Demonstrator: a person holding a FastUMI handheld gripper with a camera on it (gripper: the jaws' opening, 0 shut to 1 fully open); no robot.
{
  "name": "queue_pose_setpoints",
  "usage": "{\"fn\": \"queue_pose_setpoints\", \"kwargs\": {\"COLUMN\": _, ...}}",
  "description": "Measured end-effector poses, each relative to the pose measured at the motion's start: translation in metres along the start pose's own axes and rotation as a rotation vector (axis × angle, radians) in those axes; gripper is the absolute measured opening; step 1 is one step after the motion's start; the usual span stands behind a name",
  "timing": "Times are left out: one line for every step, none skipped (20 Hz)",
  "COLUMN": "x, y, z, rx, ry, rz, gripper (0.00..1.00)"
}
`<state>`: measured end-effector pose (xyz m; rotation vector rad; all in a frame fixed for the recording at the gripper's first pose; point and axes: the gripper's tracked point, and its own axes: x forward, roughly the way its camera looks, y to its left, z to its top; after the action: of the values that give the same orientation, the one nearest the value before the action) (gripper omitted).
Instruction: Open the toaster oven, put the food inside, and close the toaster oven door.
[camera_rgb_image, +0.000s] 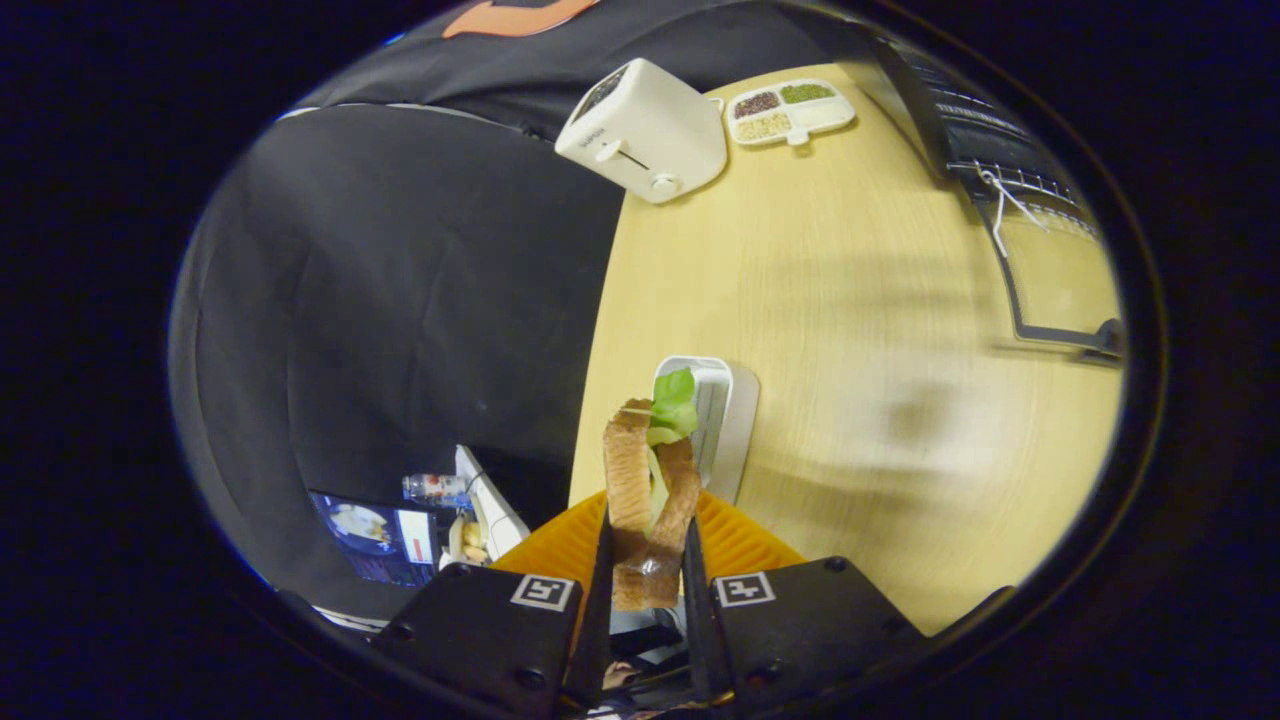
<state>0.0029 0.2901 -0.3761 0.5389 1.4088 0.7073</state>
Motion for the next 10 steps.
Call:
{"fn": "queue_pose_setpoints", "kwargs": {"x": -0.01, "y": 0.004, "z": 0.002, "rx": -0.009, "ry": -0.012, "rz": 0.01, "gripper": 0.38}}
{"fn": "queue_pose_setpoints", "kwargs": {"x": -0.021, "y": 0.006, "z": 0.005, "rx": -0.035, "ry": -0.027, "rz": 0.014, "gripper": 0.38}}
{"fn": "queue_pose_setpoints", "kwargs": {"x": -0.032, "y": 0.006, "z": 0.009, "rx": -0.065, "ry": -0.048, "rz": 0.01, "gripper": 0.38}}
{"fn": "queue_pose_setpoints", "kwargs": {"x": -0.045, "y": 0.006, "z": 0.014, "rx": -0.088, "ry": -0.075, "rz": 0.007, "gripper": 0.38}}
{"fn": "queue_pose_setpoints", "kwargs": {"x": -0.059, "y": 0.006, "z": 0.021, "rx": -0.096, "ry": -0.107, "rz": 0.01, "gripper": 0.38}}
{"fn": "queue_pose_setpoints", "kwargs": {"x": -0.075, "y": 0.008, "z": 0.026, "rx": -0.091, "ry": -0.142, "rz": 0.014, "gripper": 0.38}}
{"fn": "queue_pose_setpoints", "kwargs": {"x": -0.09, "y": 0.004, "z": 0.034, "rx": -0.074, "ry": -0.179, "rz": 0.018, "gripper": 0.38}}
{"fn": "queue_pose_setpoints", "kwargs": {"x": -0.108, "y": -0.003, "z": 0.041, "rx": -0.052, "ry": -0.217, "rz": 0.02, "gripper": 0.38}}
{"fn": "queue_pose_setpoints", "kwargs": {"x": -0.125, "y": -0.013, "z": 0.051, "rx": -0.025, "ry": -0.261, "rz": 0.017, "gripper": 0.38}}
{"fn": "queue_pose_setpoints", "kwargs": {"x": -0.139, "y": -0.026, "z": 0.059, "rx": 0.007, "ry": -0.308, "rz": 0.007, "gripper": 0.38}}
